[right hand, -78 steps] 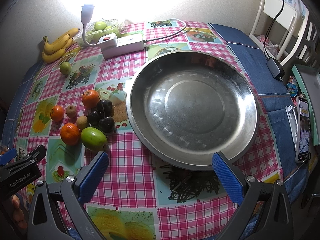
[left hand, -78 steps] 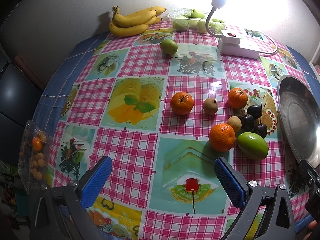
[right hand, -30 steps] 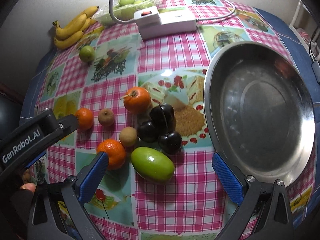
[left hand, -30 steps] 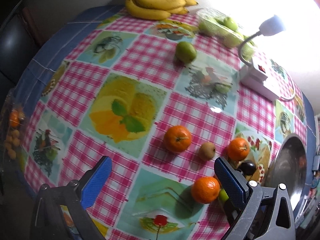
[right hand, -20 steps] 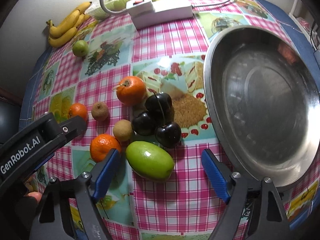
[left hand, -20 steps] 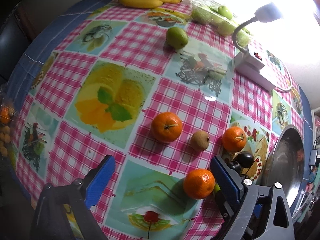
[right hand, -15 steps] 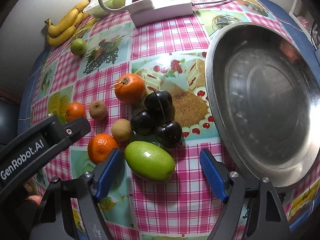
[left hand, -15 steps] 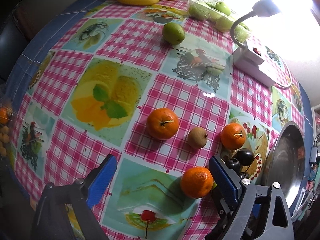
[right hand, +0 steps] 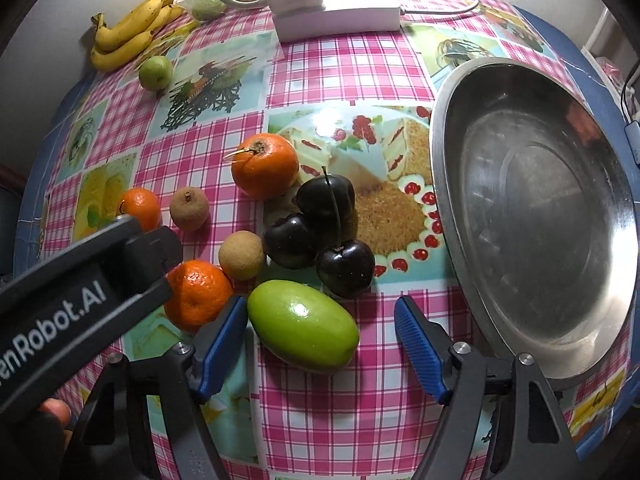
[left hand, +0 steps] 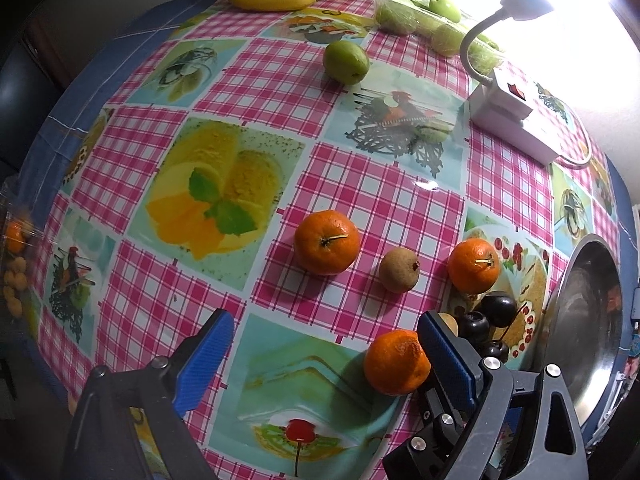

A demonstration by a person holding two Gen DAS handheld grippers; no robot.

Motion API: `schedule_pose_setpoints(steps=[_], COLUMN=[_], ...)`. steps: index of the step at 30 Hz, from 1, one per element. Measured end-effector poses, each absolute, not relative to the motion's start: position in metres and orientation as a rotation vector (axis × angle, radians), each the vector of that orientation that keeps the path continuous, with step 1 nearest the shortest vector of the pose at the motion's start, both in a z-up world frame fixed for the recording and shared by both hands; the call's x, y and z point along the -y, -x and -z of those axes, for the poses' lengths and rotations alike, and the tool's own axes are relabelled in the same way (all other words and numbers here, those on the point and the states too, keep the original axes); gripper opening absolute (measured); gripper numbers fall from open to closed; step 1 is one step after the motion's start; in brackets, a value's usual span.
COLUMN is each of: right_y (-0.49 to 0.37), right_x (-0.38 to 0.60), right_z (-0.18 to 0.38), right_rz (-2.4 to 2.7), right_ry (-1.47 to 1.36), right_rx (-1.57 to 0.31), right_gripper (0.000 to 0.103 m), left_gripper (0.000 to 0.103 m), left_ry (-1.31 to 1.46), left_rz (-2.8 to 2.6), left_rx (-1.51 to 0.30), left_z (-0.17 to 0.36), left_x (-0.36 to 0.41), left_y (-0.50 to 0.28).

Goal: Organize fruits
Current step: 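Move the right tool to the large green mango and close on it, then grasp a tangerine with the left tool while the right tool lifts the green mango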

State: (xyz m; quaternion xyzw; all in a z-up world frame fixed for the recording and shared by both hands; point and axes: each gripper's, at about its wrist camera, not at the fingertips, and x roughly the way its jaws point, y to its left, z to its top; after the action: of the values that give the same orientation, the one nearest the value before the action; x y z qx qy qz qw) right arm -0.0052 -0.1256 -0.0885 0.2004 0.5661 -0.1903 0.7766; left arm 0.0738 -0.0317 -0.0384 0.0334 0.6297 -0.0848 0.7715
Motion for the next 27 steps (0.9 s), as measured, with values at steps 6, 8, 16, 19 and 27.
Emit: schedule_pose_setpoints(steps=[6,8,16,19,27], right_y=[0.005,0.004,0.016,0.019,0.034], right_x=[0.125,0.123,0.130,0.131,0.144], right_z=[0.088,0.089,0.081,0.079,0.071], right_rz=[0.400,0.391,0.347,0.353,0.361], right_ry=[-0.447,-0.455,-0.504,-0.513,-0.554], right_rx=[-1.227,-1.228,-1.222,-1.222,-1.199], right_gripper=[0.073,0.071,0.058,0.058,0.058], left_gripper=[0.095,0.095,0.095,0.095,0.088], left_ry=[-0.076,-0.080,-0.074,-0.071,-0.046], left_rz=[0.190,0.195,0.222,0.233,0.273], left_rx=[-1.362,-1.361,-1.376,-1.380,-1.401], left_z=[0.038,0.037,0.039,0.039,0.040], left_x=[0.033,0.034,0.038,0.039,0.042], left_y=[-0.074,-0.073,-0.072,-0.071,-0.069])
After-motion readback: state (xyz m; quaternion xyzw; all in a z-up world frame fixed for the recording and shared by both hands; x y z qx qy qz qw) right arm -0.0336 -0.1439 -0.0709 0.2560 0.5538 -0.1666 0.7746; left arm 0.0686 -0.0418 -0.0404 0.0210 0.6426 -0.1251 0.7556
